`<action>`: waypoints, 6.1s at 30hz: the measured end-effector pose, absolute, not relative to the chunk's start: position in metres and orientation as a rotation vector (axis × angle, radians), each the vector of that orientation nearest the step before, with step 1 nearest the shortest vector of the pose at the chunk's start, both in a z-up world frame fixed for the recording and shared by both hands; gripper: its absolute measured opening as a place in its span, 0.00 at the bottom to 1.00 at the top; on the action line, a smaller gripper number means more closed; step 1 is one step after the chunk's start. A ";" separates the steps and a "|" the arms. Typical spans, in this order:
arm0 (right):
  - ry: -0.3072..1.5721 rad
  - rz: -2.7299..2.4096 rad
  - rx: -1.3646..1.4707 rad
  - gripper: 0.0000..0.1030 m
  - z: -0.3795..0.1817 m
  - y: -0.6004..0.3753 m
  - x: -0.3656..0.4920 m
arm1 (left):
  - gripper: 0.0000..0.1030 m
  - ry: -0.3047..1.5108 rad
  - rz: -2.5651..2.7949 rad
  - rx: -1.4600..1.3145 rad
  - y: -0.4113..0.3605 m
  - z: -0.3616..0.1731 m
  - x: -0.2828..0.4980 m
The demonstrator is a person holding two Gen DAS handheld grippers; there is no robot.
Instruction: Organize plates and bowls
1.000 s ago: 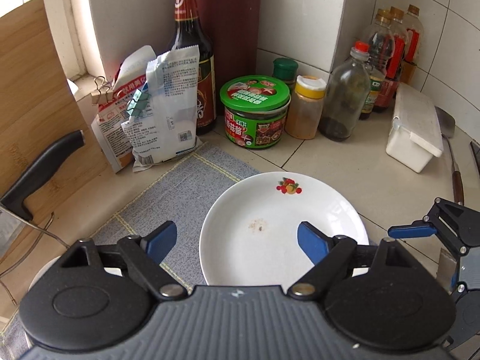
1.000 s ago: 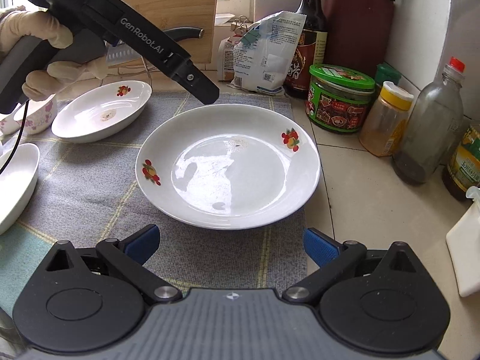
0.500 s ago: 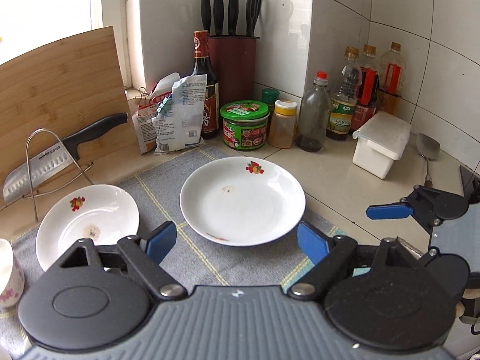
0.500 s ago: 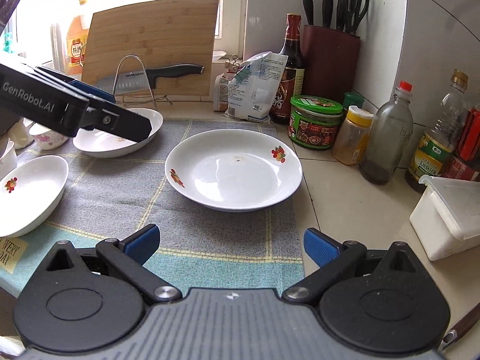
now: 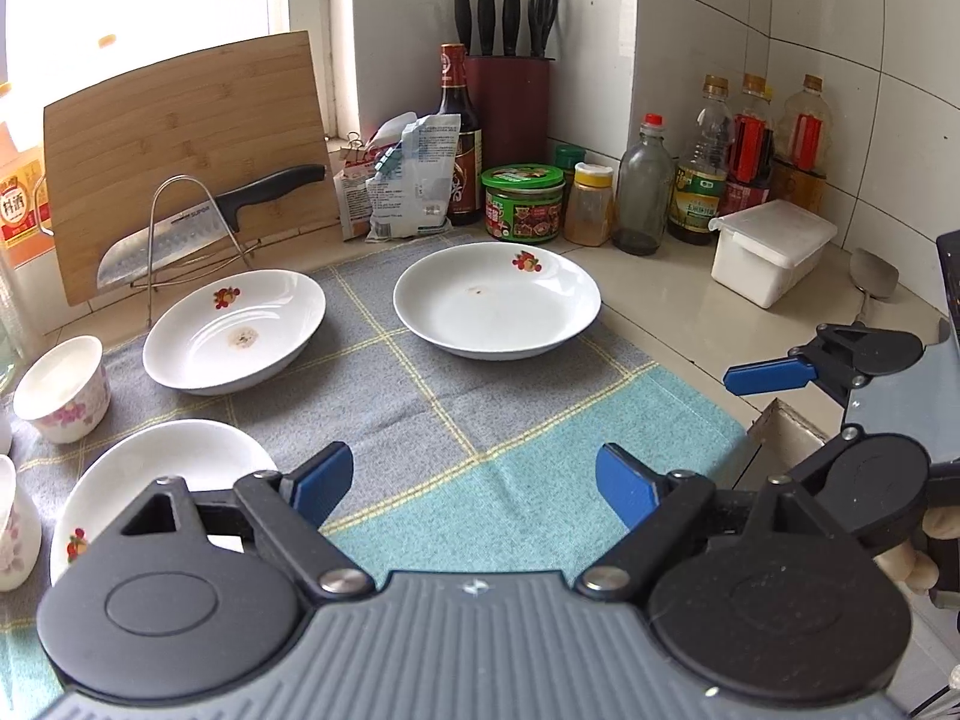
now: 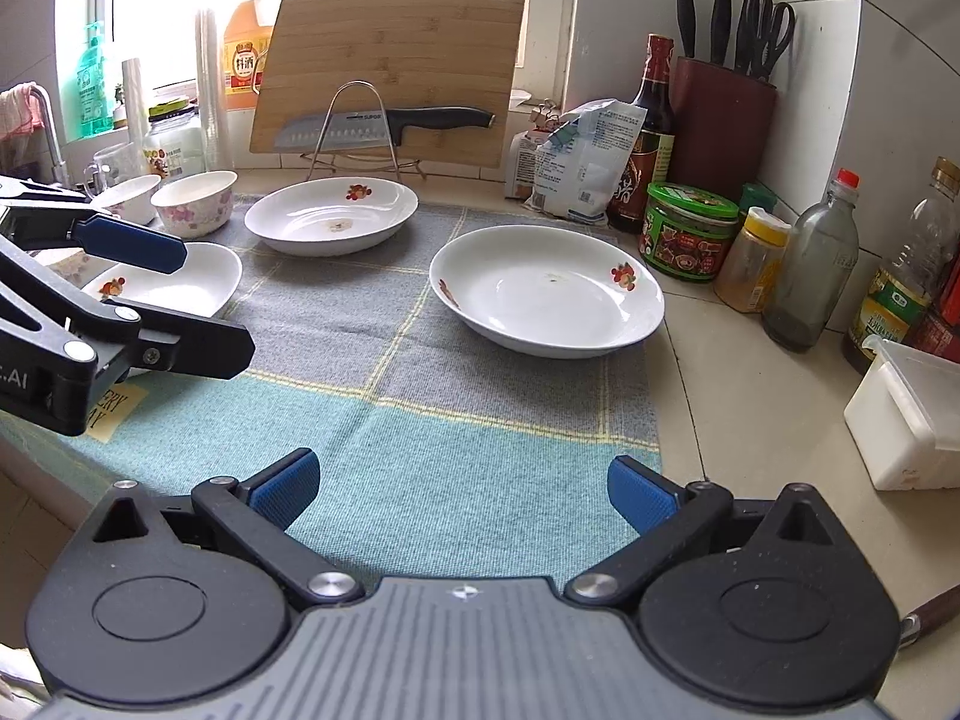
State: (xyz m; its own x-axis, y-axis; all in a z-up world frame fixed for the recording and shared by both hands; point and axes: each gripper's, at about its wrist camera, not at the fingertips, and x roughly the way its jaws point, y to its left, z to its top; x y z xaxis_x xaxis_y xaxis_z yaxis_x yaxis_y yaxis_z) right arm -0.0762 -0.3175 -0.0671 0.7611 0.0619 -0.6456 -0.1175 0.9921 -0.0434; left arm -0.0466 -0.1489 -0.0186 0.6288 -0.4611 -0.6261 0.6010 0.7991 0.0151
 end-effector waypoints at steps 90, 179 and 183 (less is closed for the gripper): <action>1.091 0.554 0.078 1.00 -0.105 -0.133 0.144 | 1.00 0.696 -0.758 0.312 0.042 -0.109 0.033; 1.208 0.666 0.140 1.00 -0.067 -0.212 0.164 | 0.98 0.691 -0.877 0.434 -0.037 -0.067 0.053; 1.192 0.655 0.150 1.00 -0.063 -0.232 0.163 | 0.98 0.683 -0.890 0.438 -0.054 -0.064 0.055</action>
